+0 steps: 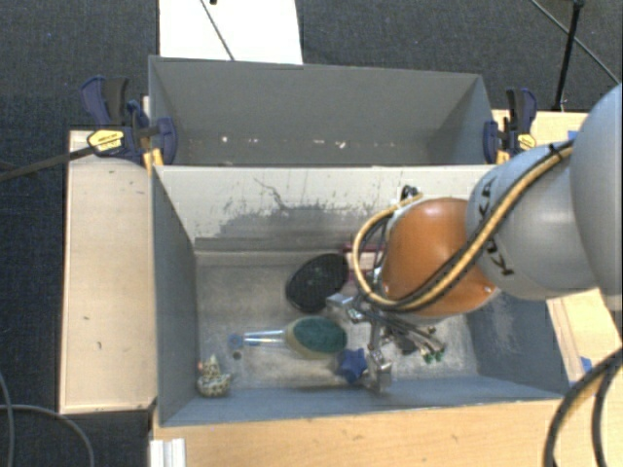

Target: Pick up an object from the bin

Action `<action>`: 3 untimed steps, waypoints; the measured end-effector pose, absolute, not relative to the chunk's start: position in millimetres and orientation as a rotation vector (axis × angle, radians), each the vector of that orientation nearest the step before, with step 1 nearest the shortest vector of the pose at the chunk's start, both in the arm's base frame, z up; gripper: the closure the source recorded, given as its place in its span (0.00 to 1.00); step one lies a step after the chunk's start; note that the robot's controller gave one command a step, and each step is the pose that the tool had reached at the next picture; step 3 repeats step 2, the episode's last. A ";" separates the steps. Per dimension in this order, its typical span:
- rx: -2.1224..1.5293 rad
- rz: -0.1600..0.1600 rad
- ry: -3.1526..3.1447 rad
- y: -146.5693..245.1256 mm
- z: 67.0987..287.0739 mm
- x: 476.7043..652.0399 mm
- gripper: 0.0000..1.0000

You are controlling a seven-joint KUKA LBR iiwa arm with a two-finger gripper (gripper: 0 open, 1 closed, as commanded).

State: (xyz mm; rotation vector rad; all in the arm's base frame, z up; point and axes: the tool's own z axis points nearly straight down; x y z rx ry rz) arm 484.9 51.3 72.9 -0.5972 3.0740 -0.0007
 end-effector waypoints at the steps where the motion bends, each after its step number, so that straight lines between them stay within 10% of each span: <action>1: -0.597 -0.001 3.080 50.6 72.4 483.2 1.00; 2: -0.679 -0.004 3.055 23.0 237.4 501.7 1.00; 3: -0.679 -0.004 3.055 23.0 237.4 501.7 1.00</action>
Offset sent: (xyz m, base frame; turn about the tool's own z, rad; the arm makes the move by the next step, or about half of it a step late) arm 0.0000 0.0000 0.0000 0.0000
